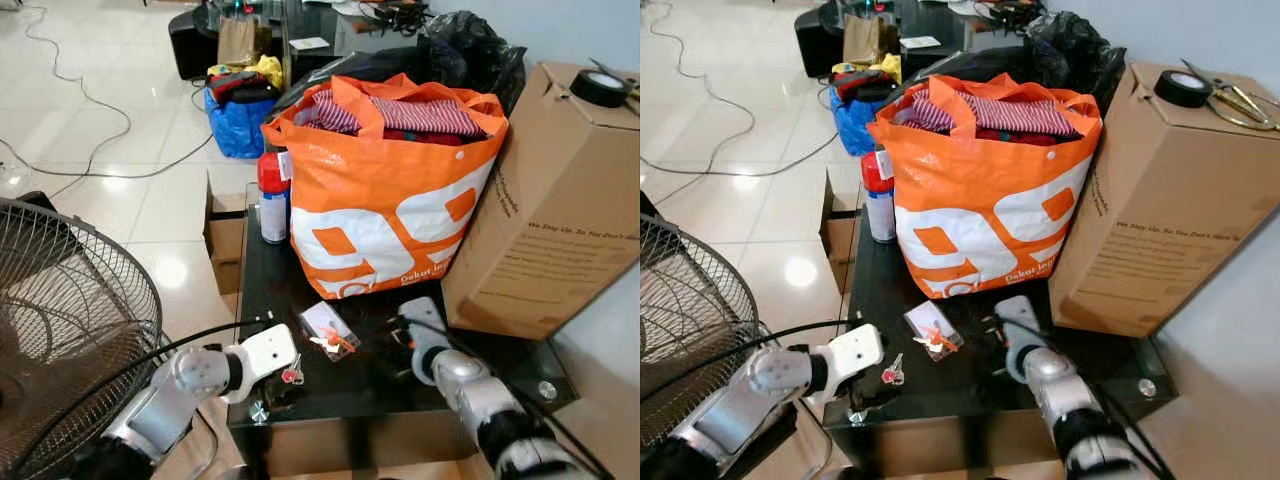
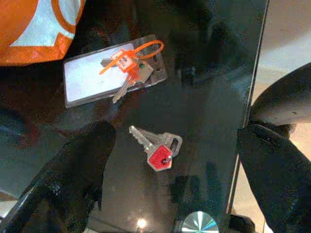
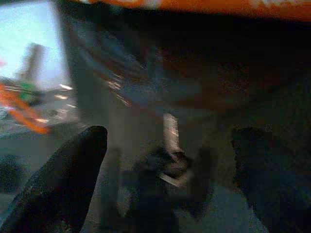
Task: Hang keys on a hook
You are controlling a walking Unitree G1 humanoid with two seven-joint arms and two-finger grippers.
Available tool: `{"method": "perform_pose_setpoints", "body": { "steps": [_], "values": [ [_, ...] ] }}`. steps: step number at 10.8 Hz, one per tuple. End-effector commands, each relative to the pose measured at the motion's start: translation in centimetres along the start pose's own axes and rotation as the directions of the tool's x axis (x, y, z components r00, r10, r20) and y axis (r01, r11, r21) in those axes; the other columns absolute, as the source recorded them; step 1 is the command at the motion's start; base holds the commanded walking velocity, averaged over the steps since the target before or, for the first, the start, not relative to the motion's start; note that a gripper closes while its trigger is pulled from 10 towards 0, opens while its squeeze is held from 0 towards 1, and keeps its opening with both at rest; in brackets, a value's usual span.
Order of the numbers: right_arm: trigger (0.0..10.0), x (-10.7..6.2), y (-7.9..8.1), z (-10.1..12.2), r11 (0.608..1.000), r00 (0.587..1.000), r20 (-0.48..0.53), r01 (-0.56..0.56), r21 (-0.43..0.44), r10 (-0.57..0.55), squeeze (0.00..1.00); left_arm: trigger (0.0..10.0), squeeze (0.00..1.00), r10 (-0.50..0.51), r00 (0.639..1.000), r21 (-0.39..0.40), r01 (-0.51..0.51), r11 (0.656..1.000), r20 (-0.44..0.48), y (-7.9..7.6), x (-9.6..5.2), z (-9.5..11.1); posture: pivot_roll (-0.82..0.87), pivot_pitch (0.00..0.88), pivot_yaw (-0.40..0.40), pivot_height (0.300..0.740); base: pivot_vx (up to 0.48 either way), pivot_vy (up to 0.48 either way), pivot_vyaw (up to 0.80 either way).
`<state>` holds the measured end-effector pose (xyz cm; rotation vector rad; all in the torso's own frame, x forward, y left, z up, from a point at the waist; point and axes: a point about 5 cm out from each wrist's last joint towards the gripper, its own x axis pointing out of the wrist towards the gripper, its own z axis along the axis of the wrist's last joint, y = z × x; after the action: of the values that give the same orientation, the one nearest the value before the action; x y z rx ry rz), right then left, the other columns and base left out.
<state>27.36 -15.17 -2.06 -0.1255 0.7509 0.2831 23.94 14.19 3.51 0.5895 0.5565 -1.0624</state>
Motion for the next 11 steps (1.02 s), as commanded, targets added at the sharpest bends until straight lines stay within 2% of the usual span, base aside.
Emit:
{"method": "perform_pose_setpoints", "body": {
  "steps": [1, 2, 3, 5, 6, 11],
  "values": [
    [4.4, 0.1, 0.0, -0.7, 1.0, 0.999, -0.041, 0.006, 0.017, -0.005, 0.0, 10.0, 0.0, 0.004, 1.0, 0.003, -0.004, 1.0, 0.011, 0.1, -0.4, 0.2, -0.04, 0.0, -0.072, 0.74, 0.0, 0.0, 0.0],
    [1.3, 0.2, 0.3, -0.8, 1.0, 0.999, -0.047, -0.002, 0.023, 0.003, 0.0, 10.0, 0.0, 0.003, 1.0, 0.0, -0.003, 1.0, 0.013, 0.1, -0.4, 0.2, -0.04, 0.0, -0.071, 0.74, 0.0, 0.0, 0.0],
    [0.0, 0.4, 0.6, -0.9, 0.999, 0.999, -0.046, -0.002, 0.045, 0.004, 0.0, 10.0, 0.0, 0.001, 1.0, -0.006, -0.001, 1.0, 0.015, 0.0, -0.5, 0.2, -0.03, 0.0, -0.069, 0.74, 0.0, 0.0, 0.0],
    [0.0, 0.5, 0.6, -1.2, 0.998, 0.998, -0.061, 0.029, 0.054, -0.026, 0.0, 10.0, 0.0, -0.007, 1.0, -0.006, 0.008, 1.0, 0.014, 0.0, -0.5, 0.3, -0.03, 0.0, -0.068, 0.74, 0.0, 0.0, 0.0],
    [0.0, 0.4, 0.2, -1.4, 0.993, 0.996, -0.061, 0.067, 0.1, -0.061, 0.0, 10.0, 0.0, -0.008, 1.0, -0.006, 0.008, 1.0, 0.014, 0.0, -0.6, 0.3, -0.03, 0.0, -0.07, 0.74, 0.0, 0.0, 0.0],
    [0.0, 0.5, 0.5, -1.9, 0.992, 0.996, -0.064, 0.07, 0.101, -0.064, 0.0, 10.0, 0.0, -0.014, 1.0, -0.02, 0.014, 1.0, 0.012, -0.3, -0.6, 0.2, -0.02, 0.0, -0.08, 0.74, 0.0, 0.0, 0.0]
  ]
}}
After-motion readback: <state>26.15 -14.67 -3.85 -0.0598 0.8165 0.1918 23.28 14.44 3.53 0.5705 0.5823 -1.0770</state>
